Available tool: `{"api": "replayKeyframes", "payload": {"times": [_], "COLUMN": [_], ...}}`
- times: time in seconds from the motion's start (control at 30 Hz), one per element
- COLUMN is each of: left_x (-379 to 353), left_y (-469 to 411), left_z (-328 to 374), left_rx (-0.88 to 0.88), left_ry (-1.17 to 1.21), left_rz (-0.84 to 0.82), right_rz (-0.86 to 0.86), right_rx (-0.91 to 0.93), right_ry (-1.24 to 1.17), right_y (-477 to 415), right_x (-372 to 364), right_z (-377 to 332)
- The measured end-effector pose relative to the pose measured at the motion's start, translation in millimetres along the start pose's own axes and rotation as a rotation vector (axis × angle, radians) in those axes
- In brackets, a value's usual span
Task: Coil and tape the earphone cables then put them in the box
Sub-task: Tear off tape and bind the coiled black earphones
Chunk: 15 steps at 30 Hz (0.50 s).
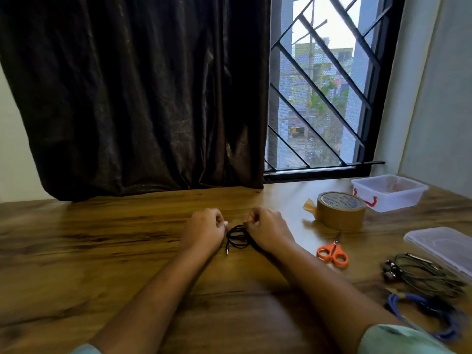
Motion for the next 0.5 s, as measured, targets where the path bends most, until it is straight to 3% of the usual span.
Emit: {"api": "replayKeyframes", "payload": {"times": [0.23,0.37,0.5], "left_x": [5,0,-8], "left_y": [25,58,95], "left_z": [27,52,71], "left_rx": [-0.323,-0.476,-0.637], "left_ry": [-0.104,-0.023,0.003], "left_rz": [0.136,0.119,0.047], "right_rz": [0.23,0.325,0.375], "right_rx": [0.079,0.124,0.021], "right_ry": [0.182,0.36,0.498], "right_y": [41,94,132], "right_x": [36,74,106], "right_z": [-11,-9,13]}}
Point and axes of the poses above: each hand's wrist, its own y-axis away from the middle knuckle, its own x-axis out of the back of the hand, z = x × y, the point moved 3 cm from there along -y, towards the middle knuckle, and after that the axes turned 11 degrees about x, right-handed, at the moved point
